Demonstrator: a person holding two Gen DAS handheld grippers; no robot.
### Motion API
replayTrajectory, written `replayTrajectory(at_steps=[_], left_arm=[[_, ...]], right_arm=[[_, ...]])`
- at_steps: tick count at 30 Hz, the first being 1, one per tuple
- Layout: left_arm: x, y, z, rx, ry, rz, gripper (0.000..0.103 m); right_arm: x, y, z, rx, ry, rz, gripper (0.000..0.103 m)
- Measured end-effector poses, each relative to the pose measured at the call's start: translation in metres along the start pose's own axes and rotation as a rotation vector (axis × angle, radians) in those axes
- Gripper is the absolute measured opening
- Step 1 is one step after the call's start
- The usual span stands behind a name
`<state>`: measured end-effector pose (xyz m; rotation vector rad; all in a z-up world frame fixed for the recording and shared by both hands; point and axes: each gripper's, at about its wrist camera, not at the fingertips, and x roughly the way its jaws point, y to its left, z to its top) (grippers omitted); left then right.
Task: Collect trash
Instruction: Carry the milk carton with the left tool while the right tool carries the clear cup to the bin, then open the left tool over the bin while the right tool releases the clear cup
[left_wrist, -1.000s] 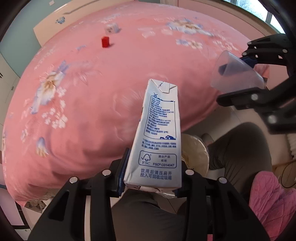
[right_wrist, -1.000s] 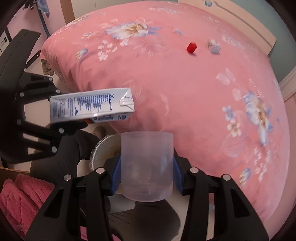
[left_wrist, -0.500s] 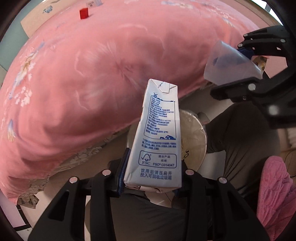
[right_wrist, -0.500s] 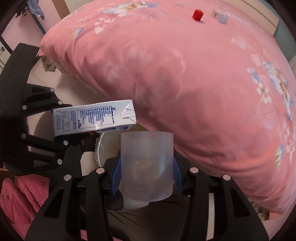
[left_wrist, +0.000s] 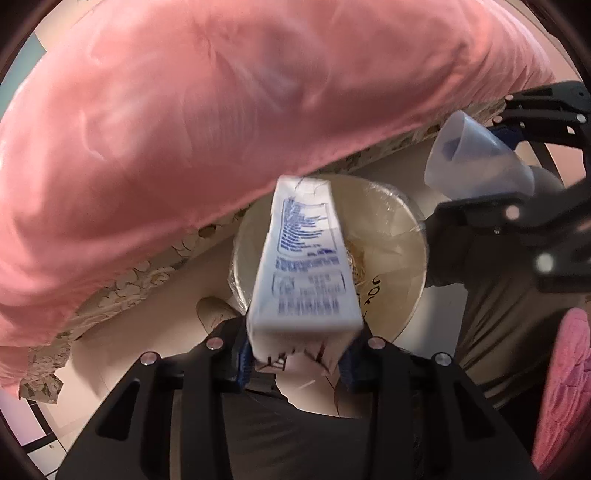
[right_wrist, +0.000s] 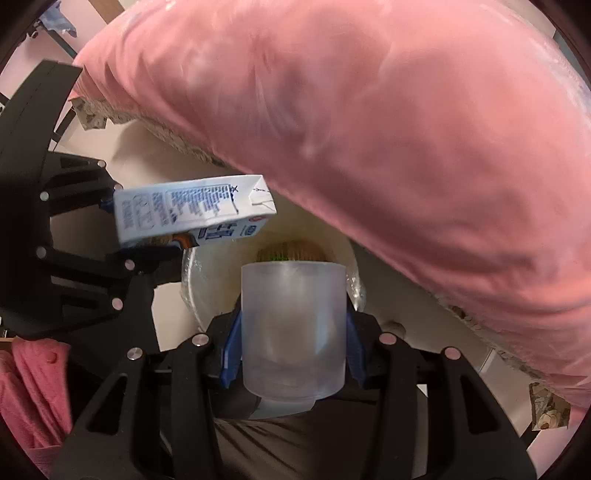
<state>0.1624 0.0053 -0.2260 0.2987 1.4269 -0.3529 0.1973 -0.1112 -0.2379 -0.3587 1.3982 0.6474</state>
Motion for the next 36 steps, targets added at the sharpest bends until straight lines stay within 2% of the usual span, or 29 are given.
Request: replayTrajectory(at_steps=[20, 29, 36], left_arm=[[0.103, 0.002, 0.009, -0.081, 0.185, -0.074, 0.039], [0.134, 0.003, 0.010, -0.137, 0.234, -0.101, 0.039], [0.152, 0.002, 0.011, -0.166, 0.254, -0.127, 0.039]], right_arm=[[0.114, -0.011, -0.013, 0.083, 0.183, 0.069, 0.048], [0.153, -0.013, -0.010, 0.164, 0.236, 0.101, 0.048], [0.171, -0.014, -0.011, 0.180, 0.266, 0.109, 0.048]])
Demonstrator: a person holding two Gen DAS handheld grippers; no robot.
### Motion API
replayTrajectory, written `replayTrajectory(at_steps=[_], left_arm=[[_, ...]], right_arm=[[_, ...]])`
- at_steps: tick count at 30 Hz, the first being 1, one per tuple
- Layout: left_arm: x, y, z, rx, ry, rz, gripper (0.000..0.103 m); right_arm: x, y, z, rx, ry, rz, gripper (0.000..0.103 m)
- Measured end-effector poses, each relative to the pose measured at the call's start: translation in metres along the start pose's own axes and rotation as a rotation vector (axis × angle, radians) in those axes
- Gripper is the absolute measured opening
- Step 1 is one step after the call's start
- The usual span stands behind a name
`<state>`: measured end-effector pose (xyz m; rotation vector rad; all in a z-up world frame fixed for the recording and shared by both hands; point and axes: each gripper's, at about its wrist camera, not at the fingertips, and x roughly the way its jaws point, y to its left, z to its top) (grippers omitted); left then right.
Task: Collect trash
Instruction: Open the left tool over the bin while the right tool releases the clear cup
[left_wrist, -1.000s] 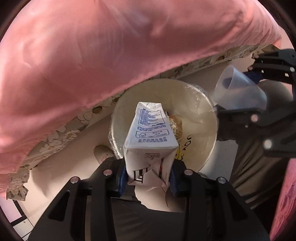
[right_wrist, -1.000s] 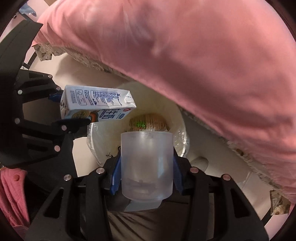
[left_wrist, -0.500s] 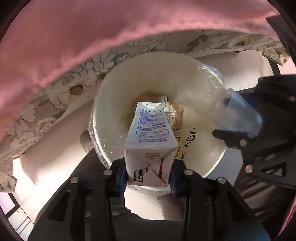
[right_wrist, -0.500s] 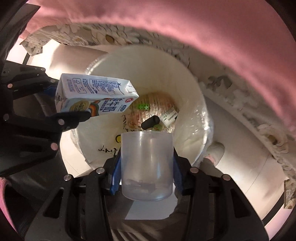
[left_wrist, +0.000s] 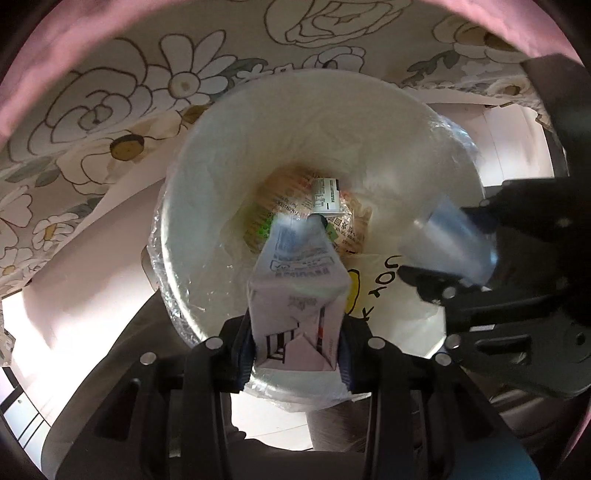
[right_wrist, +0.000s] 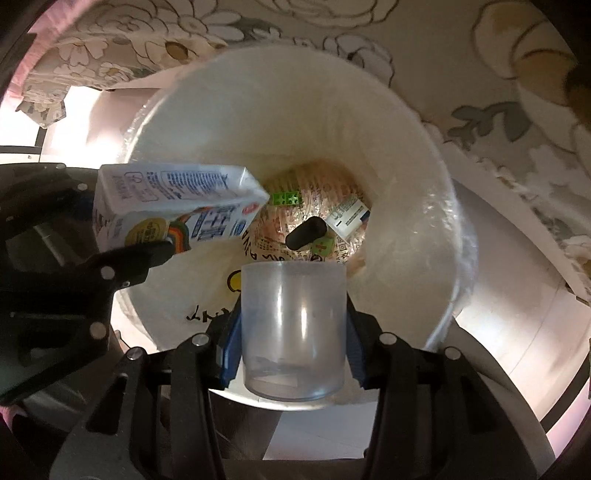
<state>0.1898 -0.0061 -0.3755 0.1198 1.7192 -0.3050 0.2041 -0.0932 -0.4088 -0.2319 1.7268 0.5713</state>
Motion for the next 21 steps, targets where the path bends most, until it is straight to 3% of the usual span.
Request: replayTrajectory(at_steps=[4, 9, 21], left_arm=[[0.012, 0.002, 0.004, -0.027, 0.016, -0.020, 0.041], [0.012, 0.006, 0.006, -0.042, 0.014, -0.016, 0.052], [-0.009, 0.004, -0.008, 0.003, -0.017, -0.004, 0.053]], right_arm=[[0.013, -0.002, 0.003, 0.020, 0.025, 0.025, 0.050], [0.018, -0.004, 0.005, 0.035, 0.031, 0.012, 0.056], [-0.005, 0.009, -0.007, -0.011, -0.014, 0.020, 0.056]])
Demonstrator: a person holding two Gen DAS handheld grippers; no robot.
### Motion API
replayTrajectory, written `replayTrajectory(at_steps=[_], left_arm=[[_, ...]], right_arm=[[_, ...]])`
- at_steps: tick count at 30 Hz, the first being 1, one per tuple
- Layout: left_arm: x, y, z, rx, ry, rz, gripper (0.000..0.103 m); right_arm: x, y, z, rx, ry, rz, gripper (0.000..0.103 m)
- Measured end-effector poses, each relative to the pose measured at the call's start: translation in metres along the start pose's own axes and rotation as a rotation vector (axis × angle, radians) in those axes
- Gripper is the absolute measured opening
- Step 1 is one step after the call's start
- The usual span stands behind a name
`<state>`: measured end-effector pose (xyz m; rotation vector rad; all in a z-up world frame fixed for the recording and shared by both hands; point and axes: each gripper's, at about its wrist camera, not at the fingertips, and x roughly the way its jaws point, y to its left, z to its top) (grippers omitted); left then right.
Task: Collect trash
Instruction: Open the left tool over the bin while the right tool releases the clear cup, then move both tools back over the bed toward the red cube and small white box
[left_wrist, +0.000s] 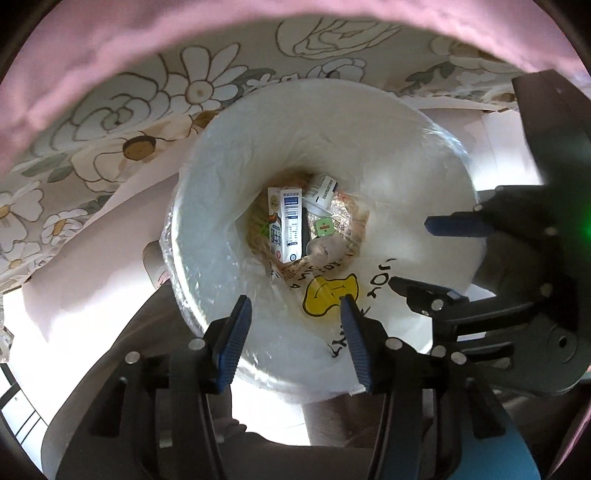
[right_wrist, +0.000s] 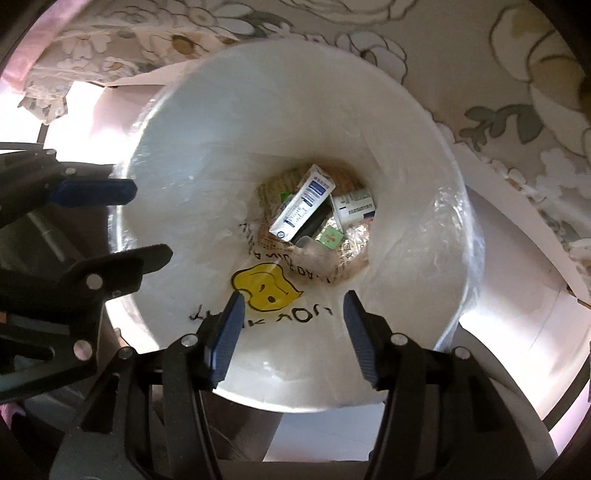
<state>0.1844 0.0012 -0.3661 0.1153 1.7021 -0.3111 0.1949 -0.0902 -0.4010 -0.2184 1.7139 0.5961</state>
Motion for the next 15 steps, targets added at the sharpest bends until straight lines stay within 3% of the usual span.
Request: replayTrajectory(at_steps=[7, 15], left_arm=[[-0.040, -0.002, -0.020, 0.039, -0.069, 0.025, 0.053], [-0.103, -0.022, -0.034, 0.094, -0.201, 0.051, 0.053]], right_arm=[[-0.038, 0.011, -0.013, -0.029, -0.064, 0.026, 0.056], [-0.105, 0.028, -0.030, -0.132, -0.187, -0.073, 0.056]])
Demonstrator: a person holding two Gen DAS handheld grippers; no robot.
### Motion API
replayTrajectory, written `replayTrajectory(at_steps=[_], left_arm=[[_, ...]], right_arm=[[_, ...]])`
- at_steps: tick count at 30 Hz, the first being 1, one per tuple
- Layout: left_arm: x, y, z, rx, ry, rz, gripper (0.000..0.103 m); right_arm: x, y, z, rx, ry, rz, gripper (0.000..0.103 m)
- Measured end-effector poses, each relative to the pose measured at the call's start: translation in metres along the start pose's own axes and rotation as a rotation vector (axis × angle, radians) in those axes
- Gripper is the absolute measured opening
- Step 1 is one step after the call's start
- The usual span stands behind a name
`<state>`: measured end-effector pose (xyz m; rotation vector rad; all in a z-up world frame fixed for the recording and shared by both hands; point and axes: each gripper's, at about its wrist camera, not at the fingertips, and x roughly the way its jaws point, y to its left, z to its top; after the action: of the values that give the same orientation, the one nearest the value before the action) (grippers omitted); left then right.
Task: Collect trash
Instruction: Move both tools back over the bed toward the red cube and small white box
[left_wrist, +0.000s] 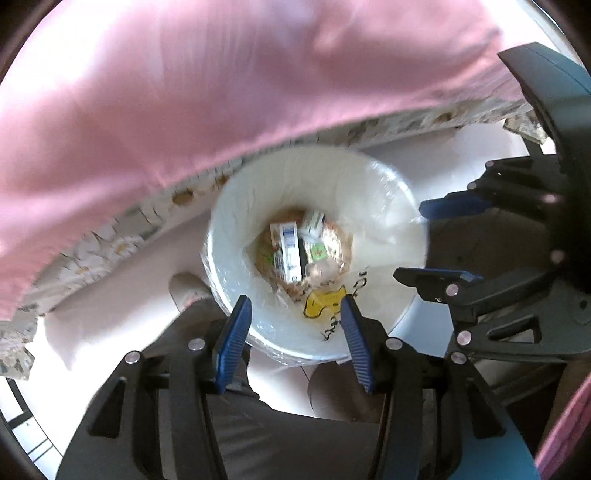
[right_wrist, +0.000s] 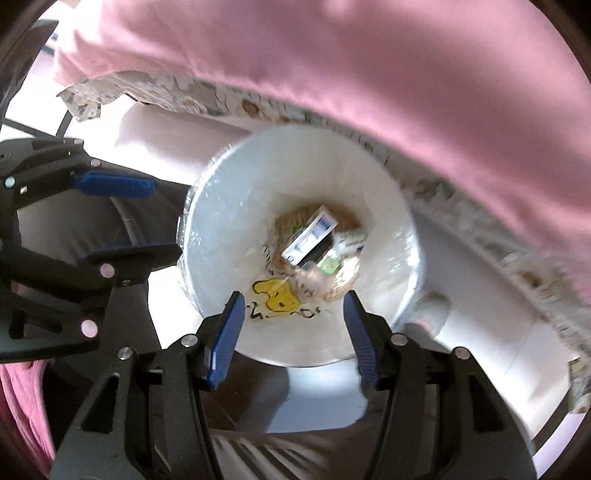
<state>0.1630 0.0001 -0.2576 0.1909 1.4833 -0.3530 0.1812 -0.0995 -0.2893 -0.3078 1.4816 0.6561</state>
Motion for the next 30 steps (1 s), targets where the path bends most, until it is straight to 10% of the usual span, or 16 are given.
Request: replayTrajectory(at_steps=[30], left_arm=[[-0.190, -0.003, 0.068, 0.019, -0.391, 0.219, 0.084]], right_arm=[[-0.256, -0.037, 0.045, -0.021, -0.399, -0.171, 0.075]])
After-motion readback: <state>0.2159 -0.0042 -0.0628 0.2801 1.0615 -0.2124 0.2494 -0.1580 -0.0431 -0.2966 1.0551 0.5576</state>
